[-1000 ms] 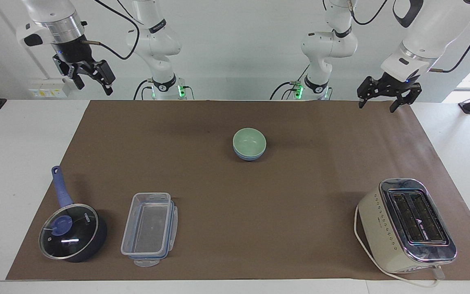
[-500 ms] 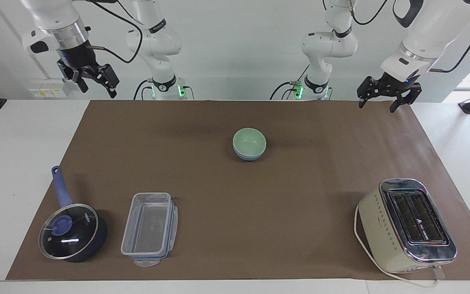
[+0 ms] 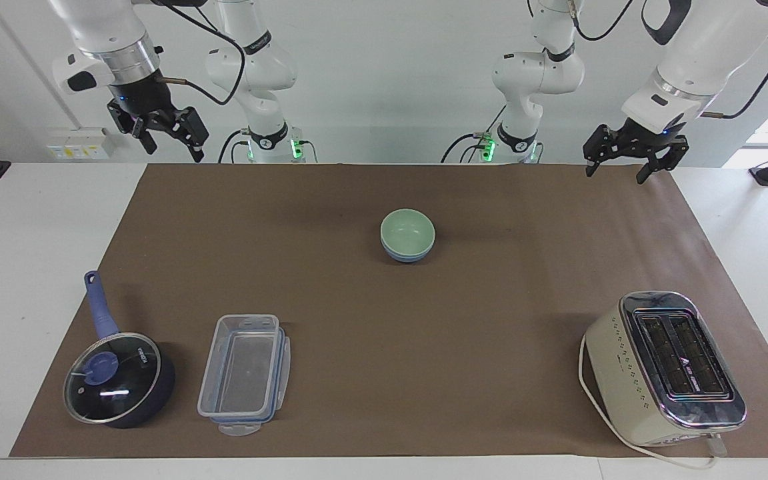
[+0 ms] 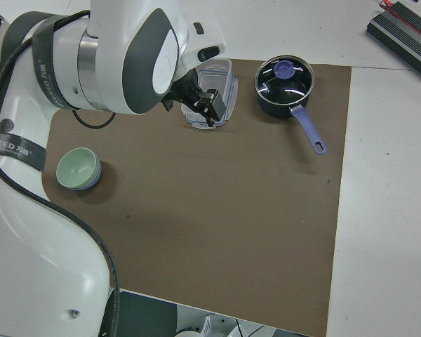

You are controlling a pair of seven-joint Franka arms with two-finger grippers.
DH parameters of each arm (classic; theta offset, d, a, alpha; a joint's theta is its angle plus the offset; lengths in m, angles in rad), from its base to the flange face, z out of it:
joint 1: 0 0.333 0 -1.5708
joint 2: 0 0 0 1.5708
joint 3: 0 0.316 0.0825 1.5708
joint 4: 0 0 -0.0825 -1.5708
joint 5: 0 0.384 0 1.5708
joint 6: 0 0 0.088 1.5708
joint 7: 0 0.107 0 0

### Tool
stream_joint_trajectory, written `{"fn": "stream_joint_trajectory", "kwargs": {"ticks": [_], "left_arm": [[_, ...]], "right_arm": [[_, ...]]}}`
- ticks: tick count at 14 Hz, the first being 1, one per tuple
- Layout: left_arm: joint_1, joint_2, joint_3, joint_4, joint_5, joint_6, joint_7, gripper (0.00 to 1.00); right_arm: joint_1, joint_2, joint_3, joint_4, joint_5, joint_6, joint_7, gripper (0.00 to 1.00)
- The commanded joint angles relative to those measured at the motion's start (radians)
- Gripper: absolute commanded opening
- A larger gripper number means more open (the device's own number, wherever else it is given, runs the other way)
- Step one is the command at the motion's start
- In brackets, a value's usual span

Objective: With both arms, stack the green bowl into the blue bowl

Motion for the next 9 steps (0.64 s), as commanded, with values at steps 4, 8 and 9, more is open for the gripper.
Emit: {"fn": "stream_joint_trajectory", "kwargs": {"ticks": [4,8,9], "left_arm": [[0.005,-0.011,-0.003,-0.010,-0.008,0.003,0.001,1.00],[0.007,-0.011,-0.003,-0.010,-0.008,0.001,0.001,1.00],[0.005,-0.011,-0.003,-0.010,-0.008,0.001,0.001,1.00]], "right_arm": [[0.009,0.079,0.029,0.116,0.001,-0.052,0.021,1.00],[-0.008,0.067,0.018,0.102,0.020,-0.037,0.019,1.00],[-0.008,0.067,0.017,0.100,0.020,-0.037,0.018,1.00]]}}
